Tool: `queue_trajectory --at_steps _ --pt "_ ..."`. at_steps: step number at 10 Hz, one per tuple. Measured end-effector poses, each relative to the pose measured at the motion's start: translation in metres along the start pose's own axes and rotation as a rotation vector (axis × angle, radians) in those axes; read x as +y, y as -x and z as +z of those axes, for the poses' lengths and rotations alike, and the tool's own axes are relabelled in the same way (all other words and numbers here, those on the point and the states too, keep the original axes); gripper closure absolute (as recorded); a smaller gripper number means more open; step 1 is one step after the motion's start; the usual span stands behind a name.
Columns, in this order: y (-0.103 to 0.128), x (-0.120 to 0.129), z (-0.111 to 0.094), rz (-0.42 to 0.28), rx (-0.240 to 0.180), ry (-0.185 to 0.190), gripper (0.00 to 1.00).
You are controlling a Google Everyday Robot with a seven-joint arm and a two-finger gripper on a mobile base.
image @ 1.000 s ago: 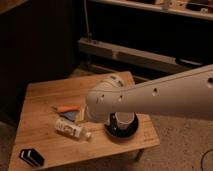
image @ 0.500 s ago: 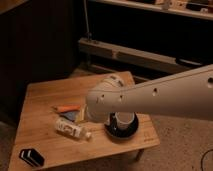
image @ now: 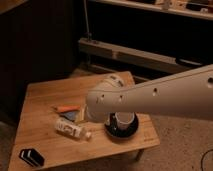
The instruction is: Knock the eraser over
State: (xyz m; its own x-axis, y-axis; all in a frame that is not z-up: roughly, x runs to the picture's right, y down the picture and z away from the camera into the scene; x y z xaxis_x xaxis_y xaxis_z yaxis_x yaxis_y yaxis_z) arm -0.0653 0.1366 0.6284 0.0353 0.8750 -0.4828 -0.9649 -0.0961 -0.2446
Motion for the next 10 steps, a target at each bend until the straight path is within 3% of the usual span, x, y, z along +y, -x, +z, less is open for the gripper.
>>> queue_trajectory --at_steps 2,4,6,8,10 --pt "0.0 0.001 -0.001 -0.007 -0.012 -0.003 0.2" --pt "-0.003 0.02 -0.016 -0.098 -0.07 0.03 0.2" --pt "-0.009 0.046 -0.023 -0.185 -0.081 0.083 0.2" --pt "-0.019 0.084 -0.02 -0.294 -0.056 0.154 0.3" --pt "-0.022 0.114 -0.011 -0.398 0.009 0.238 0.51"
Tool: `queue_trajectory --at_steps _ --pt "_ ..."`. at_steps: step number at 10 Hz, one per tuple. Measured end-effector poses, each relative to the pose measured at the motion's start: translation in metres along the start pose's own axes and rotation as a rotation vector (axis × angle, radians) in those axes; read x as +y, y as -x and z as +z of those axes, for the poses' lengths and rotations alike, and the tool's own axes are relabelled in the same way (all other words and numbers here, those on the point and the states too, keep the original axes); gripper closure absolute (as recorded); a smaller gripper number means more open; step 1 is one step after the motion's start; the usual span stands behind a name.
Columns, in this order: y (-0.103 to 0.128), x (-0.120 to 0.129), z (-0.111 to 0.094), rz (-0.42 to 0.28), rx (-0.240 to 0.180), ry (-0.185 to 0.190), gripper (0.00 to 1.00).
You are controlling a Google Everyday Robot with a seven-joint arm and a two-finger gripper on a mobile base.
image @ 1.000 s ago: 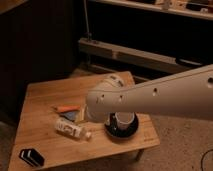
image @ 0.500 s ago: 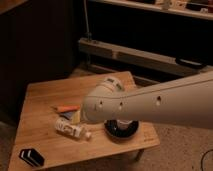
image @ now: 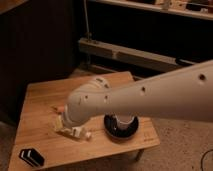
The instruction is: Knock the eraser over
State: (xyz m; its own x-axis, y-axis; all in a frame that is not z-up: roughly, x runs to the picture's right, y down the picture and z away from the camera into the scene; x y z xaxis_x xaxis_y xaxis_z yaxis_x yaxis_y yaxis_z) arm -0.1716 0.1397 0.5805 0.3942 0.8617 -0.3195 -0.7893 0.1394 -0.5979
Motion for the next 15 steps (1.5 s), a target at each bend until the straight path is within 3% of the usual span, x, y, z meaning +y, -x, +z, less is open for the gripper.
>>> queue_trajectory --at_steps 2,4,6,9,11,12,13,15 --pt "-0.003 0.015 0.003 -0.064 0.03 0.025 0.69" --pt "-0.018 0.048 0.01 -0.155 0.07 0.054 0.9" --pt "-0.037 0.077 0.016 -0.237 0.118 0.089 1.0" --pt "-0.061 0.097 0.041 -0.33 0.233 0.158 1.0" --pt "-0.072 0.095 0.055 -0.362 0.288 0.186 1.0" --pt "-0.078 0.091 0.06 -0.376 0.305 0.208 1.0" --pt "-0.088 0.087 0.062 -0.409 0.303 0.246 1.0" --pt "-0.098 0.088 0.062 -0.454 0.298 0.285 1.0"
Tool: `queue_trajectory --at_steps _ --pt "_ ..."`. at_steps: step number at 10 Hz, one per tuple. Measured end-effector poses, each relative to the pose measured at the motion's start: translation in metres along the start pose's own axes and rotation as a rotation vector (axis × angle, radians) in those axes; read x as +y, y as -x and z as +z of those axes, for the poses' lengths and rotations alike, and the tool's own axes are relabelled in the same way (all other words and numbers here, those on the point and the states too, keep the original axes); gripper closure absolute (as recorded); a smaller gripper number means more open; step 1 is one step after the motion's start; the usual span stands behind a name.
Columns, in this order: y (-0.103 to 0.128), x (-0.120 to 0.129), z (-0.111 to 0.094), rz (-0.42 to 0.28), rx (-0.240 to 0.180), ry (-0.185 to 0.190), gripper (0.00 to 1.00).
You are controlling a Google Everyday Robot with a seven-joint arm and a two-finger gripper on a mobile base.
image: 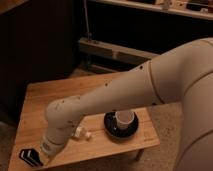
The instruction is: Knock the eraser over
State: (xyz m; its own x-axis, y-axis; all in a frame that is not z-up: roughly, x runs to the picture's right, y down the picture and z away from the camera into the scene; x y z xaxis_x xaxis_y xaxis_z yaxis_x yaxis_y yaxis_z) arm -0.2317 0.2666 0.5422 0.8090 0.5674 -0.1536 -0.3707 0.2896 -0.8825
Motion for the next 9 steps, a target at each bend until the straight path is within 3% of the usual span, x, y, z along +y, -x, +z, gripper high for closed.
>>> queue_trajectory --at_steps 3,6,9 --pt "-0.003 0.01 0.024 -0.058 0.001 0.023 1.0" --pt "-0.002 0.029 0.049 -0.105 0.03 0.025 1.0" --pt "0.015 0.03 0.062 -0.096 0.035 0.023 1.0"
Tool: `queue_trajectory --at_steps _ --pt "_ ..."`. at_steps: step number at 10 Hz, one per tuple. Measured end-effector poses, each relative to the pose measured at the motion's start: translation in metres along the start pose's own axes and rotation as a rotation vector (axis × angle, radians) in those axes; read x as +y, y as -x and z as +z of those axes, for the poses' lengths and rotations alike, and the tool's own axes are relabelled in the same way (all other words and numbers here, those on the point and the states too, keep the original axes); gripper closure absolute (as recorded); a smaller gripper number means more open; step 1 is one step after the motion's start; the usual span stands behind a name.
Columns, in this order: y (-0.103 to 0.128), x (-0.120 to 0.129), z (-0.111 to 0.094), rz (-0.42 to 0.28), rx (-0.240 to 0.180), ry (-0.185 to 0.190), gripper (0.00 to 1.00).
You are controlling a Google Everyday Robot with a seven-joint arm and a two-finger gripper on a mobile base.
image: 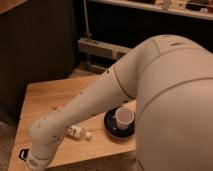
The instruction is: Knock the eraser over
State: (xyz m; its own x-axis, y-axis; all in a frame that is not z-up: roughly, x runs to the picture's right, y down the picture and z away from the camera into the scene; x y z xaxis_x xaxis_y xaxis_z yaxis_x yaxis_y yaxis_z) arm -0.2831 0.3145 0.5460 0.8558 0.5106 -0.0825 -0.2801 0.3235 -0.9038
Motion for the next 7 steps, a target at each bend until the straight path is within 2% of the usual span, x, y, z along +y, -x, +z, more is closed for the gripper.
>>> queue_trajectory --at_steps 4,7 --pt "0.014 -0.02 0.004 0.053 -0.025 -0.001 1.0" --pt "0.023 -0.026 0.013 0.074 -0.011 -0.013 1.0"
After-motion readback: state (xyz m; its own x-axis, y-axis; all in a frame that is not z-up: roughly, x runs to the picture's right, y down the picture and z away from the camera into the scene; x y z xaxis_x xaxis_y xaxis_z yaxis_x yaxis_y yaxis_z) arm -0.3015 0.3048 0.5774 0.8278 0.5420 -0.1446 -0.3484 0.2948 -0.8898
